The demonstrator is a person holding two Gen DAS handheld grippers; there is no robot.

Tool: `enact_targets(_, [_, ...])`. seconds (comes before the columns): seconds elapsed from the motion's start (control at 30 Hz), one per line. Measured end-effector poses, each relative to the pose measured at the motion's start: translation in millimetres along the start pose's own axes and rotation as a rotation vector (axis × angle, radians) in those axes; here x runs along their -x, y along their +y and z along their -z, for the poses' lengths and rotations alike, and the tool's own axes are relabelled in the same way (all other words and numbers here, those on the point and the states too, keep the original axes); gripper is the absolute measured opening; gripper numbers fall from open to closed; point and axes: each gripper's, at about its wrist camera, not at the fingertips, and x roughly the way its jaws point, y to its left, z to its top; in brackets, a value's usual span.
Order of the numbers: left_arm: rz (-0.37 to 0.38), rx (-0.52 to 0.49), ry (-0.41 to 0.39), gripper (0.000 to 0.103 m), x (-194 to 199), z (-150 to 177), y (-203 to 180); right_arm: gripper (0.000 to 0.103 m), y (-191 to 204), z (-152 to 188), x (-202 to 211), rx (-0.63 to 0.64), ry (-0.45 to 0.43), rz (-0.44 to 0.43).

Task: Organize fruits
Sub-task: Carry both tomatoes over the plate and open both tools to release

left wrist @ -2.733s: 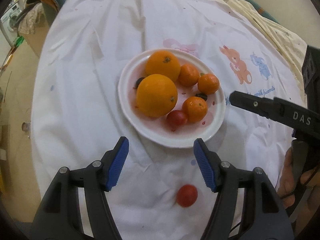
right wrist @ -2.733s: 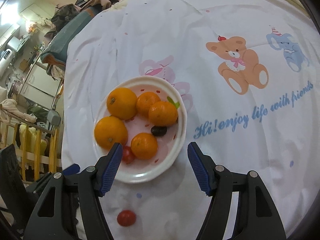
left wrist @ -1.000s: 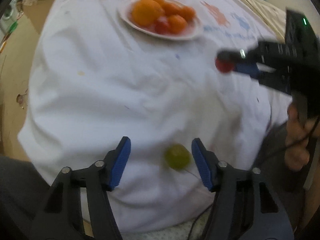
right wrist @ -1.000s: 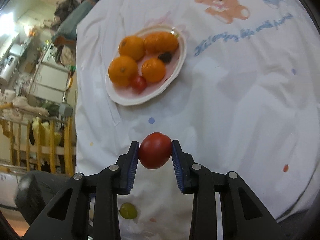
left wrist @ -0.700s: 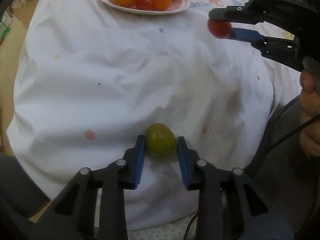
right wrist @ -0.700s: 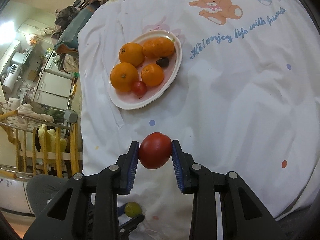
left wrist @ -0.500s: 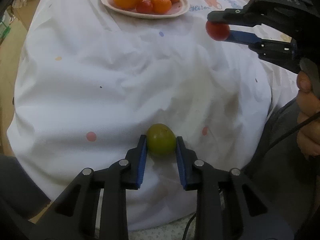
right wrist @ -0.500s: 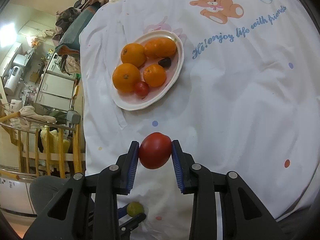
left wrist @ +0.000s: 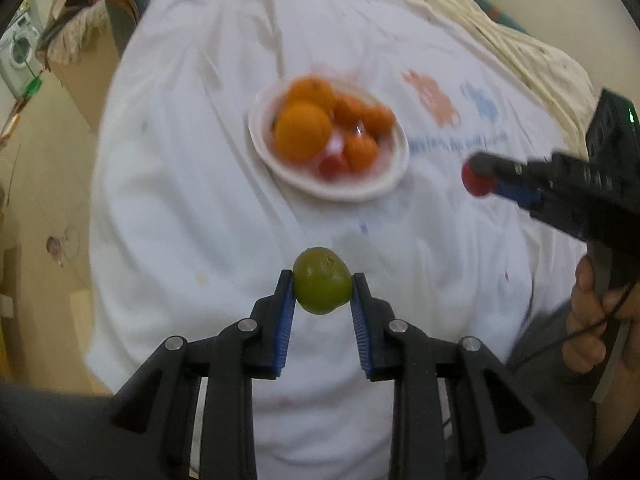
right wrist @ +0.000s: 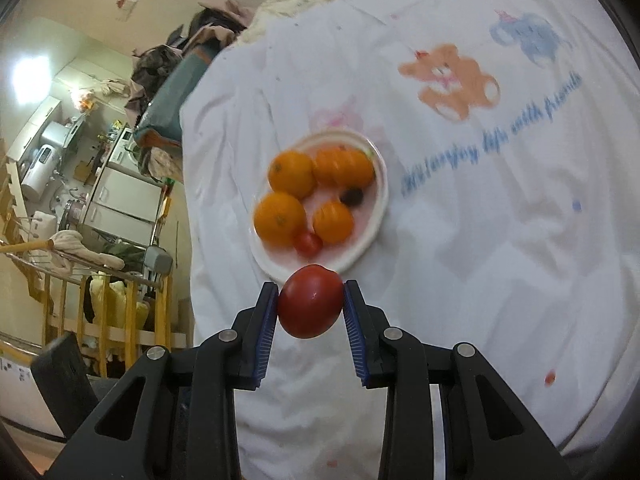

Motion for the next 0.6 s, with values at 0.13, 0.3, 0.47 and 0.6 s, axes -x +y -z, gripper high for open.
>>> enact_targets(0.13, [-0.014, -0.001, -0.016, 0.024, -9.7, -26.4, 7.0, 0.035, 2.5, -22.0, -17.1, 0.017, 0.015, 0.014])
enact_targets(0.3, [-0.029, -0.002, -0.014, 0.024, -33.8, -53.0, 18.4, 0.035, 9.9, -51.1, -50.0, 0.078, 0.039, 0.033])
enact_targets(0.47, [0.007, 0.082, 0.015, 0.024, -57.8, -50.5, 30.5, 0.035, 11.8, -70.6, -92.9, 0.105, 0.074, 0.034])
enact_targets(0.6, [0.011, 0.027, 0.031, 0.024, -63.9, -50.6, 17.8, 0.036, 18.7, -74.8, -119.1, 0.147, 0.108, 0.035])
